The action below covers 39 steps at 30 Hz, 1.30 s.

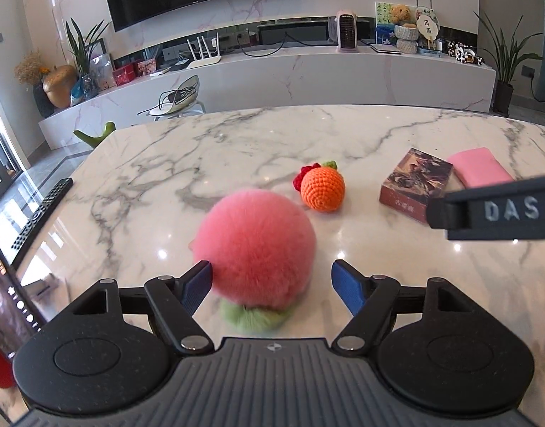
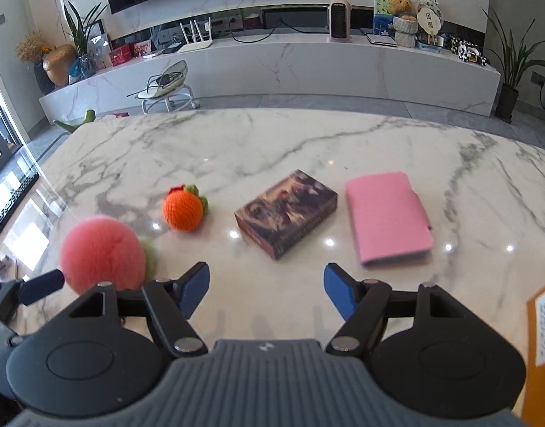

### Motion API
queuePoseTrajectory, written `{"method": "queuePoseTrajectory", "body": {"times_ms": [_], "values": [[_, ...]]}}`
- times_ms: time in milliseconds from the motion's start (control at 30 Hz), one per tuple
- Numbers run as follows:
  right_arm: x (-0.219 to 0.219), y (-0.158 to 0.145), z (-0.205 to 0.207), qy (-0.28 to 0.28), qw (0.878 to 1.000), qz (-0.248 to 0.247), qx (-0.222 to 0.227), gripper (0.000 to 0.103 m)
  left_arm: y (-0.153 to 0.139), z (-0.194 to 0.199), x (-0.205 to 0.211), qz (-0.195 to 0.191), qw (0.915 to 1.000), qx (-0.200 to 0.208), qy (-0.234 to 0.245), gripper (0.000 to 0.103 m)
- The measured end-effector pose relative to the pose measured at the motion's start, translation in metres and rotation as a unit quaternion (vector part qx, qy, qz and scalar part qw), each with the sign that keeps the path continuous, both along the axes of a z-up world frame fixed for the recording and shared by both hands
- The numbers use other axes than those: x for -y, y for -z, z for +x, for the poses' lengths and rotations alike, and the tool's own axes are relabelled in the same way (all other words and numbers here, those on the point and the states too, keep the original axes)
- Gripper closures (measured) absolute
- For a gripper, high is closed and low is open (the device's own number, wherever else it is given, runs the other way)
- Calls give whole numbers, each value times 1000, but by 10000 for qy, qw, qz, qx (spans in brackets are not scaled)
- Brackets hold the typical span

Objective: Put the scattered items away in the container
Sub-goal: 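Grasp the pink pompom with left tool while right tool grasps the orange crocheted fruit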

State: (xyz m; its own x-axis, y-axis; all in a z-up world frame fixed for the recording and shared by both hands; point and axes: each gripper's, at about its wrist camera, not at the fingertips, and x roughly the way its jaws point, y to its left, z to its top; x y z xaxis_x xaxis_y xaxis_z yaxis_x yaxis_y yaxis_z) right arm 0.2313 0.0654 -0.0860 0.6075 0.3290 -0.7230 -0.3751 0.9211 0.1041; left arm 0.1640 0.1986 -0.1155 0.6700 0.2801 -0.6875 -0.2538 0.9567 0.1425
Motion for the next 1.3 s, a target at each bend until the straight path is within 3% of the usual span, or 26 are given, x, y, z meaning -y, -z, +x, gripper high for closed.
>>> {"method": "queuePoseTrajectory", "body": {"times_ms": [133, 433, 500, 733, 833, 967, 1033, 1100, 1300], "values": [[-16, 5, 16, -120, 9999, 14, -38, 30, 5, 15, -6, 244, 9996, -39, -105, 16], [-60, 11, 47, -680, 9977, 81, -34, 33, 12, 41, -22, 305, 9995, -108, 40, 16], [-70, 17, 54, -793, 9968, 63, -56, 37, 16, 42, -25, 253, 9996, -120, 18, 16], [-94, 36, 70, -1041, 9945, -34, -81, 38, 29, 44, -34, 64, 9998, -198, -4, 16], [-99, 41, 75, -1101, 9938, -32, -126, 39, 30, 45, -35, -21, 9998, -177, -7, 23], [-104, 46, 80, -1160, 9929, 16, -249, 51, 31, 44, -36, -130, 9998, -120, 8, 30], [-105, 47, 80, -1163, 9929, 26, -239, 52, 30, 44, -36, -207, 9997, -83, 42, 42], [-105, 47, 78, -1180, 9928, -3, -218, 53, 30, 43, -35, -237, 9997, -78, 36, 47], [-95, 45, 63, -1147, 9927, 25, -364, 54, 28, 37, -28, -124, 9998, -121, 99, 51]]}}
